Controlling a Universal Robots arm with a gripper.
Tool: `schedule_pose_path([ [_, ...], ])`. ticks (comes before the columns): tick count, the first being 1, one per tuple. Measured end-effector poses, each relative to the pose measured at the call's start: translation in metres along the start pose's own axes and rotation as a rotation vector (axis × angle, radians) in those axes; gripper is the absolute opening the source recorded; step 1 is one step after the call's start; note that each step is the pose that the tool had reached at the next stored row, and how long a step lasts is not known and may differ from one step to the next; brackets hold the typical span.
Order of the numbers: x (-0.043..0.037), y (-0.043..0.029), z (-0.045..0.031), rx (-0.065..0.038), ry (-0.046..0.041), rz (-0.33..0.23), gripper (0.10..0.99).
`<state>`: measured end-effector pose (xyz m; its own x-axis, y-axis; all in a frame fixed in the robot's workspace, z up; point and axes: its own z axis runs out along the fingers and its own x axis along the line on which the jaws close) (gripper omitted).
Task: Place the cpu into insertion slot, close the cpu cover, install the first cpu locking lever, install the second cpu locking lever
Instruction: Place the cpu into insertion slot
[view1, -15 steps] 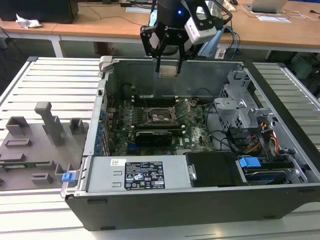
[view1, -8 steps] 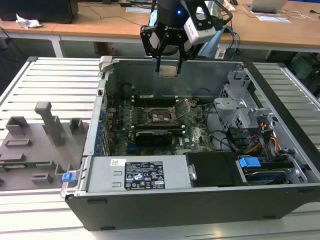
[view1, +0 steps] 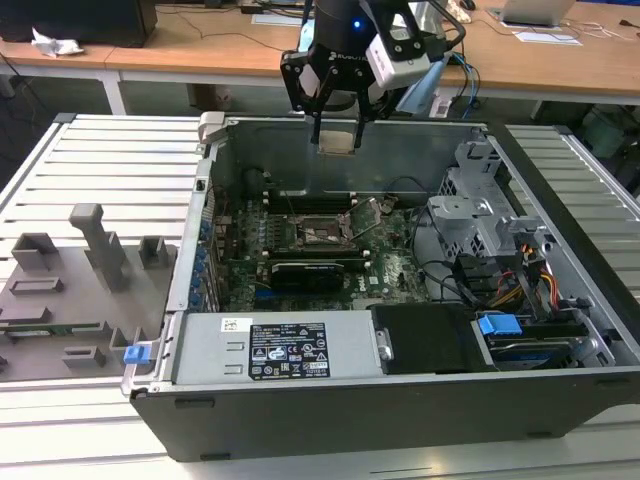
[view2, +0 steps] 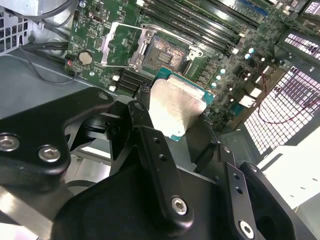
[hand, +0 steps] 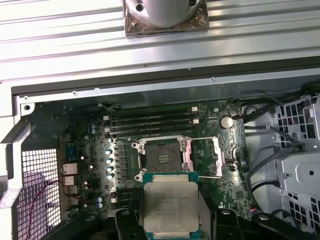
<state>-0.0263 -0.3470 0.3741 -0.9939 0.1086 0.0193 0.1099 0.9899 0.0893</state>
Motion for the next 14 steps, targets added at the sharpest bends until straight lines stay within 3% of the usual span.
schedule_pose_path([
  [14, 0.0000, 0.0000, 0.0000, -0.001, -0.0029, 0.032, 0.529],
])
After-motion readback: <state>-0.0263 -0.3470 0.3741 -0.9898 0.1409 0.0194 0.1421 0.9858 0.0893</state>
